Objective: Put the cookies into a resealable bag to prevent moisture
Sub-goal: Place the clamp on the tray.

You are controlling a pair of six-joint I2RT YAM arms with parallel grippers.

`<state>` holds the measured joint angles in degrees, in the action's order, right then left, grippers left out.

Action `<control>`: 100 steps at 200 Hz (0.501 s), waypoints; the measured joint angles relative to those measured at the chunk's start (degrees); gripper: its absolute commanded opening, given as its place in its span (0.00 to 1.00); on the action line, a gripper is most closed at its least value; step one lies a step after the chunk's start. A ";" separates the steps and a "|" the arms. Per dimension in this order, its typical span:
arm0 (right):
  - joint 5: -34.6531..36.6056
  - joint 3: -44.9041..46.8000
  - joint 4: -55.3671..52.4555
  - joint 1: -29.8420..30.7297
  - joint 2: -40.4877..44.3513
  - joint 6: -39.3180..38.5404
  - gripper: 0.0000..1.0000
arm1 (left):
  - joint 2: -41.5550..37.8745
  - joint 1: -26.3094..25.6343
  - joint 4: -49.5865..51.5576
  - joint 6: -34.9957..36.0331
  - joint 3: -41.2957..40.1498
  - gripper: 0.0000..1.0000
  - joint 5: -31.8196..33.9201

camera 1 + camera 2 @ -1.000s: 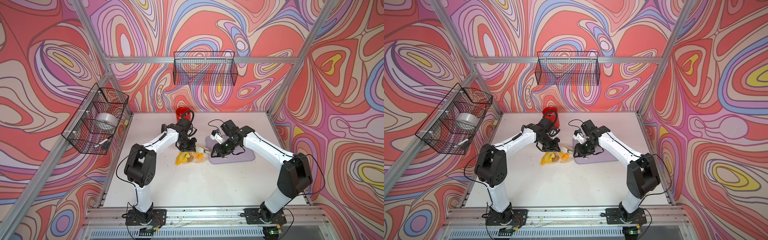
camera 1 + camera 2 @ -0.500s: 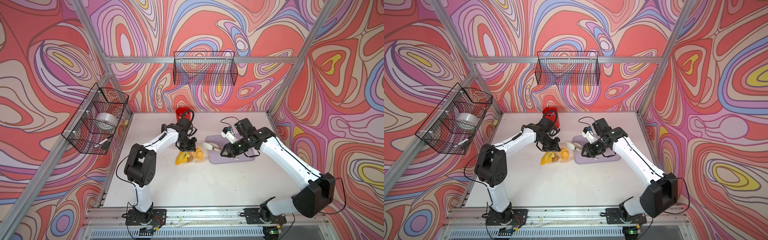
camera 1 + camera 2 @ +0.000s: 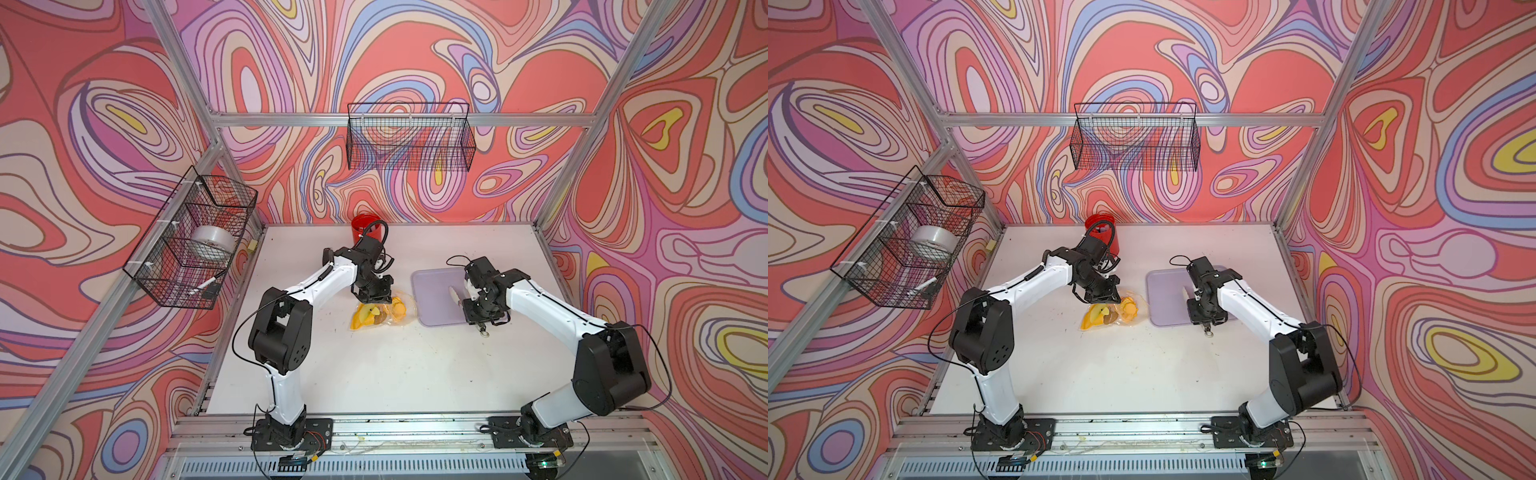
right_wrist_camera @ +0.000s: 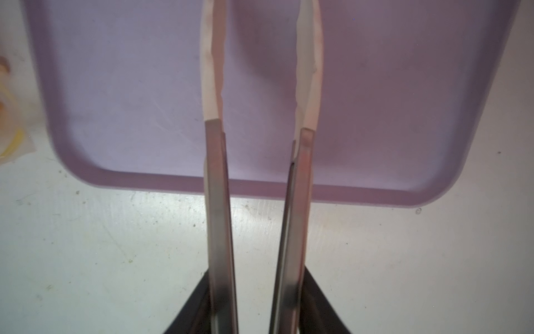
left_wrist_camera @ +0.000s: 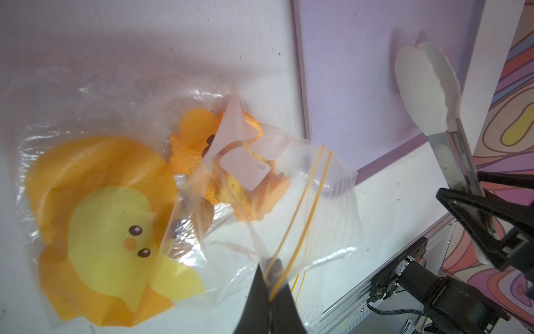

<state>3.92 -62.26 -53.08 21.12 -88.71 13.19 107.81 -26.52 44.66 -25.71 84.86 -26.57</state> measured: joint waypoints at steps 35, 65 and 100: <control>1.09 4.37 1.29 1.01 -2.89 6.56 0.50 | 0.00 0.00 -0.13 -0.02 -0.02 0.00 -0.07; 2.01 6.51 2.03 1.20 -3.26 10.14 0.60 | 0.00 0.00 -0.39 0.00 -0.02 0.00 -0.44; 2.84 6.56 3.10 1.20 -3.41 11.63 0.74 | 0.00 0.00 -0.39 0.00 -0.02 0.00 -0.46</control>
<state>6.76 -55.70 -49.98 22.33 -92.12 24.82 107.81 -26.52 44.27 -25.71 84.84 -27.03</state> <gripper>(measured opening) 0.698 0.056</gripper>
